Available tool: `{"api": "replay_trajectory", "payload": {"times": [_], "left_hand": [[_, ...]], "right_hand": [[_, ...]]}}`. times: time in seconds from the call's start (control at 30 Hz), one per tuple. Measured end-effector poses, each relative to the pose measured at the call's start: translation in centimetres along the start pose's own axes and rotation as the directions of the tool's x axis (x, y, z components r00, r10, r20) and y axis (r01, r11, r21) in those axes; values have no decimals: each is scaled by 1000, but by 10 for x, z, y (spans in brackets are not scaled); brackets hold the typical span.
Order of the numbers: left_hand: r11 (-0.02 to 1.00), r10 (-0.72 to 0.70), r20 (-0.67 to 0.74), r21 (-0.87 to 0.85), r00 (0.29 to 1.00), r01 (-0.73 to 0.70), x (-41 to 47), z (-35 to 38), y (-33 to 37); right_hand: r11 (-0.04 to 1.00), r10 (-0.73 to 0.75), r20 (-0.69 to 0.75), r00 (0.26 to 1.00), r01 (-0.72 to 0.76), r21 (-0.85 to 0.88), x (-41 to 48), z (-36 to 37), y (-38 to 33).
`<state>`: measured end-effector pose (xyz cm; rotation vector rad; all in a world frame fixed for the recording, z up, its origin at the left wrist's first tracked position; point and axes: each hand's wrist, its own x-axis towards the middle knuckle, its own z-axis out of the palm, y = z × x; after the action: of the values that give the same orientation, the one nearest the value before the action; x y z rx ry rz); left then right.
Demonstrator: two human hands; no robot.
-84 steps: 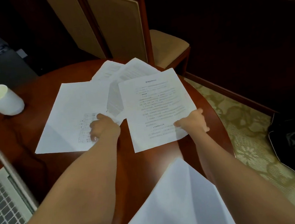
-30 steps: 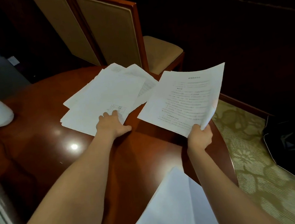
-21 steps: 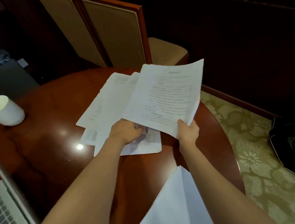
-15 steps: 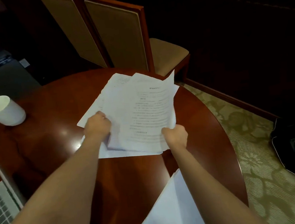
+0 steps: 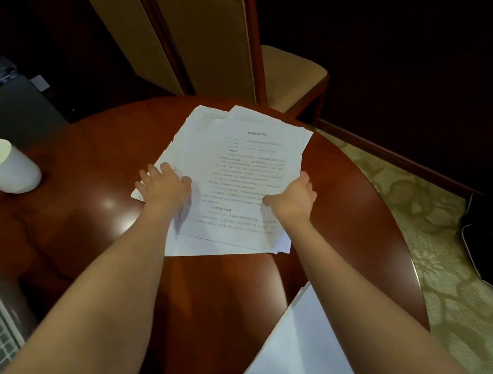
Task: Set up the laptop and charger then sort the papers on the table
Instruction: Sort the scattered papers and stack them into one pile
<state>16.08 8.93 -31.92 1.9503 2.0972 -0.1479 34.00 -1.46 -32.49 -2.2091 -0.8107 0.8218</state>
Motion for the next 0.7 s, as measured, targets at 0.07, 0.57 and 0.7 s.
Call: {"api": "replay_trajectory", "payload": {"times": [0.07,0.57,0.7], "left_hand": [[999,13,66,-40,998,-10,-6,10,-4],[890,-189,70,-409,980,201,20,-7,-12],[903,-39,220,-411,975,129,20,-9,-10]], "right_hand": [[989,-60,22,998,63,-135,3,5,3],[994,96,-51,994,-99,-49,36,-4,-10],[963,185,21,983,-185,193,44,-9,-21]]}}
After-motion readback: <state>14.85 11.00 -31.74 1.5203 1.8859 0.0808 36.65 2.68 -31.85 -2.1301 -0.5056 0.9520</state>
